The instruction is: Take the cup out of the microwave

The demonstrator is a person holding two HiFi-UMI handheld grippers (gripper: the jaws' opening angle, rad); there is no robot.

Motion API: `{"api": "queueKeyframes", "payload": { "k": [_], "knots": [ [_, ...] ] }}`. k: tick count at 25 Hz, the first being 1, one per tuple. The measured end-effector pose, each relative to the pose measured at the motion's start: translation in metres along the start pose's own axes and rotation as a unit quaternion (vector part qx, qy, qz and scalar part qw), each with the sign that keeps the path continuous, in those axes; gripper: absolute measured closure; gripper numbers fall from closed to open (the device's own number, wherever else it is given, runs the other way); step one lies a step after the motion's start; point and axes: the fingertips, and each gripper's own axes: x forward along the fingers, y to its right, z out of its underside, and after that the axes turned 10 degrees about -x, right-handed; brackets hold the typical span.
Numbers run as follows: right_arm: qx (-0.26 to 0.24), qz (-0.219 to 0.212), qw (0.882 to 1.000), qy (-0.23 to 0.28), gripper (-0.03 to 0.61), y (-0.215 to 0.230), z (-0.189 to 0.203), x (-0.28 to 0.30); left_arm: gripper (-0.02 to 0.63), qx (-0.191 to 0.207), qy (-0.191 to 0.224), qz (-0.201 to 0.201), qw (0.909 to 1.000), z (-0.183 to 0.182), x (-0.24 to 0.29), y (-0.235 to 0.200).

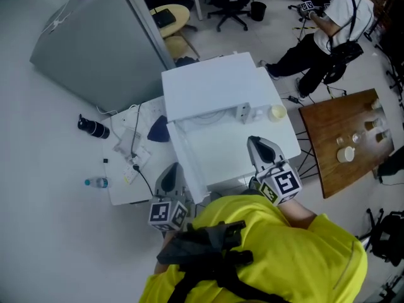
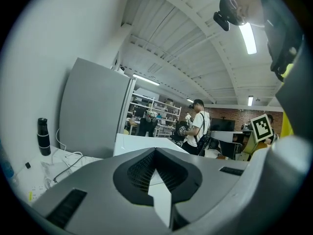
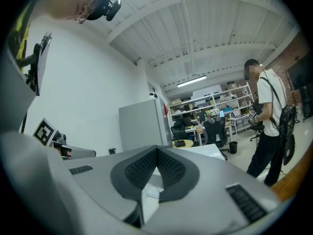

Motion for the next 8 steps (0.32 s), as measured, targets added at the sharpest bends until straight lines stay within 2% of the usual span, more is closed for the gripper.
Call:
{"api": "queueKeyframes", "payload": {
  "k": [8],
  "knots": [
    [-0.002, 0.028, 1.000, -0.004, 0.575, -0.001, 0.004, 0.000, 0.614, 0.012, 0.002, 0.013, 0.9998, -0.009, 0.006, -0.012]
  ]
}}
